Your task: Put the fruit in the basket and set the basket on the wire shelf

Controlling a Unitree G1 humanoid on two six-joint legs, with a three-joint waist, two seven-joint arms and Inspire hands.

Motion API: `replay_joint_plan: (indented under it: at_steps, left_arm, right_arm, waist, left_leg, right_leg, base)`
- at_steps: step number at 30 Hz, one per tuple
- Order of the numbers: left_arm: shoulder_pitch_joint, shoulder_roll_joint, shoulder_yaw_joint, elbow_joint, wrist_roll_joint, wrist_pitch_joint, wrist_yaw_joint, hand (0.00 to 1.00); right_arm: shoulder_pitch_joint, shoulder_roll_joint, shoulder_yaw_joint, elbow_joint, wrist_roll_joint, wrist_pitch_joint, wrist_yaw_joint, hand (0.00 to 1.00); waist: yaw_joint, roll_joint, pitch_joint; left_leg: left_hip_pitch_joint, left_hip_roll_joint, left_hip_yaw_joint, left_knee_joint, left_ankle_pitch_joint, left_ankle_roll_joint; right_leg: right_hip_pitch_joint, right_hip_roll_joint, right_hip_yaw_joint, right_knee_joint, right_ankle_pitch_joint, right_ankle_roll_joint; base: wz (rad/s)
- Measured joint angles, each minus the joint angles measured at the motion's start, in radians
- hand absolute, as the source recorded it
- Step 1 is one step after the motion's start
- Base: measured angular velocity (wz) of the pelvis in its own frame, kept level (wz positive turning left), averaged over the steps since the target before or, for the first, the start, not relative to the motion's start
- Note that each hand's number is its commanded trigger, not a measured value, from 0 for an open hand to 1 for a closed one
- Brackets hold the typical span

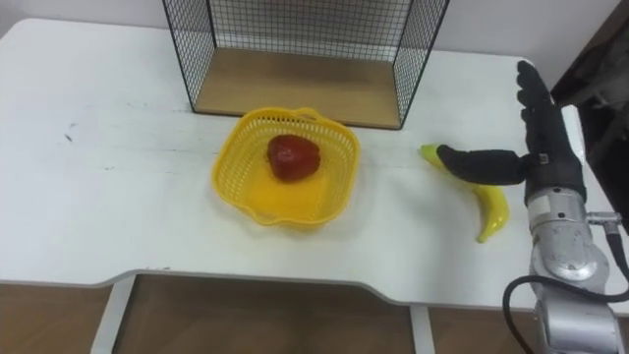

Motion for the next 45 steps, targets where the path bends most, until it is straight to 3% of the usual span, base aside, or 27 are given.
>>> replay_joint_plan:
  at_steps: [11,14,18,21,29,34,45]
  left_arm:
    - [0.015,0.000,0.032,-0.040,0.011,0.018,0.000,0.00]
    - [0.014,0.000,0.037,-0.044,0.010,0.021,-0.002,0.00]
    - [0.002,0.003,0.050,-0.044,0.010,0.036,-0.021,0.00]
    - [-0.003,0.003,0.050,-0.044,0.011,0.043,-0.032,0.00]
    - [0.002,0.005,0.050,-0.042,0.009,0.080,-0.058,0.00]
    - [-0.006,0.006,0.068,-0.041,0.012,0.085,-0.092,0.00]
    - [-0.014,0.008,0.068,-0.042,0.012,0.108,-0.113,0.00]
  right_arm:
    - [-0.020,-0.005,-0.008,0.080,0.004,0.012,-0.008,0.00]
    - [-0.038,-0.008,-0.007,0.094,0.020,0.031,0.002,0.00]
    - [-0.077,-0.039,-0.004,0.176,0.068,0.041,0.016,0.00]
    - [-0.086,-0.054,-0.004,0.215,0.069,0.049,0.034,0.00]
    - [-0.145,-0.092,0.029,0.282,0.061,0.096,0.076,0.00]
    - [-0.208,-0.117,0.072,0.284,-0.032,0.098,0.125,0.00]
    - [-0.225,-0.132,0.075,0.325,-0.183,0.123,0.199,0.00]
  waist:
    - [0.002,-0.008,0.0049]
    - [0.005,-0.014,0.0063]
    - [0.007,-0.028,0.0025]
    - [0.022,-0.035,0.0040]
    - [0.029,-0.030,0.0022]
    - [0.036,-0.018,-0.0041]
    - [0.057,-0.028,-0.0016]
  left_leg:
    - [-0.004,-0.001,0.006,-0.006,0.000,0.000]
    - [-0.009,0.003,0.013,-0.008,0.000,0.001]
    - [-0.010,0.002,0.014,-0.006,0.000,0.001]
    - [-0.009,0.003,0.014,-0.002,0.001,0.001]
    - [-0.007,0.003,0.007,0.002,0.001,0.001]
    - [-0.012,0.002,0.002,-0.001,0.001,0.001]
    - [-0.026,-0.001,-0.016,0.014,0.002,0.002]
  right_leg:
    - [-0.018,-0.001,0.002,0.016,0.000,0.000]
    - [-0.024,-0.002,0.005,0.017,-0.001,0.000]
    - [-0.024,-0.004,-0.001,0.014,-0.001,0.000]
    - [-0.024,-0.004,-0.001,0.014,-0.001,0.000]
    - [-0.021,-0.005,-0.003,0.015,-0.001,0.000]
    - [-0.021,-0.005,-0.008,0.017,-0.001,0.000]
    - [-0.024,-0.009,-0.029,0.013,-0.001,0.000]
  base:
    - [-0.01]
    - [-0.06]
    - [0.02]
    - [0.00]
    - [0.00]
    - [0.02]
    - [0.06]
